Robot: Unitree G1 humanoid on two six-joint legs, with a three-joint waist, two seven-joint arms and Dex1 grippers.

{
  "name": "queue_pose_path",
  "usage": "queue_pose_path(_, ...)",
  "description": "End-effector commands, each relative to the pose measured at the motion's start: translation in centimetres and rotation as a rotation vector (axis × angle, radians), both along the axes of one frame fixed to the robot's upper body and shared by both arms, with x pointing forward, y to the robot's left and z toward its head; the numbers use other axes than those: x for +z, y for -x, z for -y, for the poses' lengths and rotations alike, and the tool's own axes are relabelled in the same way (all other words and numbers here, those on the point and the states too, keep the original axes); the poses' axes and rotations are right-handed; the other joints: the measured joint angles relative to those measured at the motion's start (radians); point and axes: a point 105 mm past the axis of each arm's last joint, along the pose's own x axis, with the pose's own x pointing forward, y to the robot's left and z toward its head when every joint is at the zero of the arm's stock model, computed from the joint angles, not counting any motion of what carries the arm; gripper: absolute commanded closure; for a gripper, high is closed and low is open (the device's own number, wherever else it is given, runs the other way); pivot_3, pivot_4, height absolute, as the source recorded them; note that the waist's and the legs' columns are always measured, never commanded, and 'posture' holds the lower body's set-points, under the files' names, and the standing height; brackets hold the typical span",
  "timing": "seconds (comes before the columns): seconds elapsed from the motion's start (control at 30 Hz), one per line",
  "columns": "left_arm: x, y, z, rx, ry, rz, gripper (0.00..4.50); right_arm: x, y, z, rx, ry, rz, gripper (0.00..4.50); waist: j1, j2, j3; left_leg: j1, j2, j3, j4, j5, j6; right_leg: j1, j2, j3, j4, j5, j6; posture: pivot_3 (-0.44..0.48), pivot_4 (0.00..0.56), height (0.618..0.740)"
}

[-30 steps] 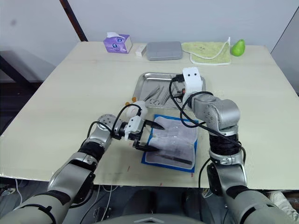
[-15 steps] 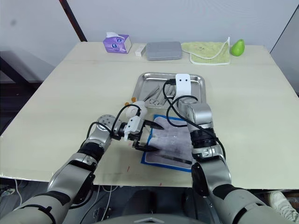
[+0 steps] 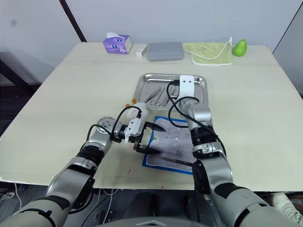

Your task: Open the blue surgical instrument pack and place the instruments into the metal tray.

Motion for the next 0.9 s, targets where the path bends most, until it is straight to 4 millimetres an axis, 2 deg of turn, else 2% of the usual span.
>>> queue_pose_path(0.03,-3.4,1.6,-0.9,-0.008,-0.125,-0.105,0.0,1.7,-0.4,-0.8,0.014,-0.014,0.059,4.45,-0.004,0.0,0.0,0.0,0.0,0.0,0.0,0.0,0.0,0.0,0.0,0.0,0.0,0.0,0.0,0.0,0.15,0.74)
queue_pose_path(0.37,-3.4,1.5,-1.0,-0.002,-0.126,-0.102,0.0,1.2,-0.7,-0.8,0.02,-0.025,0.05,4.45,-0.008,0.0,0.0,0.0,0.0,0.0,0.0,0.0,0.0,0.0,0.0,0.0,0.0,0.0,0.0,0.0,0.15,0.74)
queue_pose_path(0.4,-3.4,1.6,-1.0,-0.004,-0.125,-0.101,0.0,1.3,-0.7,-0.8,0.023,-0.03,0.051,3.62,-0.008,0.0,0.0,0.0,0.0,0.0,0.0,0.0,0.0,0.0,0.0,0.0,0.0,0.0,0.0,0.0,0.15,0.74)
queue_pose_path(0.43,-3.4,1.6,-1.0,-0.004,-0.124,-0.101,0.0,1.4,-0.8,-0.8,0.026,-0.03,0.055,3.3,-0.008,0.0,0.0,0.0,0.0,0.0,0.0,0.0,0.0,0.0,0.0,0.0,0.0,0.0,0.0,0.0,0.15,0.74)
queue_pose_path(0.47,-3.3,1.6,-1.0,-0.005,-0.123,-0.1,0.0,1.5,-0.8,-0.8,0.032,-0.026,0.062,2.71,-0.008,0.0,0.0,0.0,0.0,0.0,0.0,0.0,0.0,0.0,0.0,0.0,0.0,0.0,0.0,0.0,0.15,0.74)
queue_pose_path(0.63,-3.3,1.6,-0.9,-0.003,-0.12,-0.101,0.0,2.8,-0.6,-0.7,0.071,-0.025,0.119,0.41,-0.009,0.0,0.0,0.0,0.0,0.0,0.0,0.0,0.0,0.0,0.0,0.0,0.0,0.0,0.0,0.0,0.15,0.74)
queue_pose_path(0.73,-3.1,1.5,-0.8,-0.002,-0.116,-0.104,0.0,5.1,0.8,-0.7,0.205,-0.054,0.248,0.41,-0.007,0.0,0.001,0.0,0.0,-0.001,0.0,0.0,0.0,0.0,0.0,0.0,0.0,0.0,0.0,0.0,0.15,0.74)
queue_pose_path(0.9,-3.0,1.4,-1.0,0.002,-0.112,-0.11,0.0,7.9,5.5,-0.9,0.503,-0.158,0.464,0.41,-0.008,0.0,0.001,-0.001,0.0,-0.002,-0.001,0.0,0.0,0.0,-0.001,0.0,-0.001,0.0,0.001,0.0,0.15,0.74)
